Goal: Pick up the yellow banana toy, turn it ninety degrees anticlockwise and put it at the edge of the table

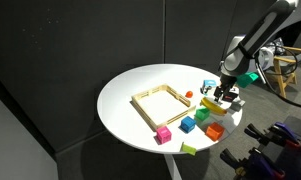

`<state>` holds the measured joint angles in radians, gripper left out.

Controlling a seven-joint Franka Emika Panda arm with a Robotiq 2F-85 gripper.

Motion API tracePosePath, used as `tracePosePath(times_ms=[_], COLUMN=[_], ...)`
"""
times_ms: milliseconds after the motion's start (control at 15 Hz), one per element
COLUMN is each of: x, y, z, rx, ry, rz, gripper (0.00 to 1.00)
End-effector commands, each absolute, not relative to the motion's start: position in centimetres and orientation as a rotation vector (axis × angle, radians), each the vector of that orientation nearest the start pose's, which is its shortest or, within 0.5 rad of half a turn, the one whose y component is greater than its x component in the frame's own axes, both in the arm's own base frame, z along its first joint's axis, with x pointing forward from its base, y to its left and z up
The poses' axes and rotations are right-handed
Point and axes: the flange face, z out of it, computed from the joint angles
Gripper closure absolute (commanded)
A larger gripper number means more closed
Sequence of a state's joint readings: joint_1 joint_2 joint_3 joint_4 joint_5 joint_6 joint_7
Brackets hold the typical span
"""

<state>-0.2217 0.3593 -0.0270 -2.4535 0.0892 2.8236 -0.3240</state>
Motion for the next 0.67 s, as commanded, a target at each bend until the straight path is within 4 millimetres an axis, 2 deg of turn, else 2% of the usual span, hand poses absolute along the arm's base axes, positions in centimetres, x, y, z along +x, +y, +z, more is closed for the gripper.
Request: tracePosePath(times_ms=[0, 600], x=[47.1, 49.1], y=[-12.3, -10.1], z=[15.1, 15.0], rx=[-3.139, -3.136], ry=[-0.012, -0.056], rz=[-0.048, -0.076], gripper=[0.0, 0.0])
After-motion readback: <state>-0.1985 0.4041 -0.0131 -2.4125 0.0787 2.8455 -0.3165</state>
